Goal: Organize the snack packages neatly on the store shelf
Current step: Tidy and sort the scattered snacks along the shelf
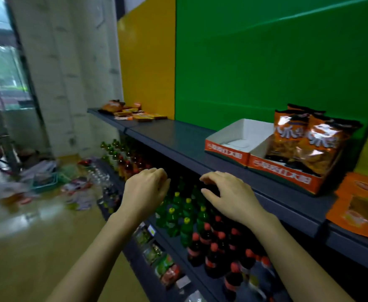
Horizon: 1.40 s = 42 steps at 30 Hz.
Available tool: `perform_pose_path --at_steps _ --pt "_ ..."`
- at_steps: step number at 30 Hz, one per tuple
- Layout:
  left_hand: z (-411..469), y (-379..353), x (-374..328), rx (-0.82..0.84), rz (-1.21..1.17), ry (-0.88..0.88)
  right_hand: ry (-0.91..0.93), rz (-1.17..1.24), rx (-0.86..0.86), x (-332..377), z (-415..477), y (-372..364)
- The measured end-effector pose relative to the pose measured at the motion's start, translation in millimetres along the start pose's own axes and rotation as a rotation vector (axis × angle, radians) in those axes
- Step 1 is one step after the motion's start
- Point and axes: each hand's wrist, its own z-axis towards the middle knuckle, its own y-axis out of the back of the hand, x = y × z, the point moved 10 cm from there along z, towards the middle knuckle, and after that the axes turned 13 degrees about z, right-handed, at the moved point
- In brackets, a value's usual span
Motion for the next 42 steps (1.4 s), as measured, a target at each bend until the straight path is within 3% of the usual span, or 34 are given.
perform_pose_path --at_steps 9,19,28,42 --pt "39.0 -46.1 155.1 -0.012 0.110 0.004 0.001 0.038 0.003 64.4 144.2 -96.6" --pt "87.5 -121.8 281.8 0.063 0.053 0.014 -0.040 0.053 0.005 100.8 281.1 -170.8" --pt "161.6 -215.4 359.1 0.107 0.023 0.028 -0.082 0.102 -0.051 85.4 412.6 -228.0" --pt "324.4 -346.2 456.2 0.137 -0.068 -0.043 -0.345 0.074 -0.116 7.2 605.8 -288.5"
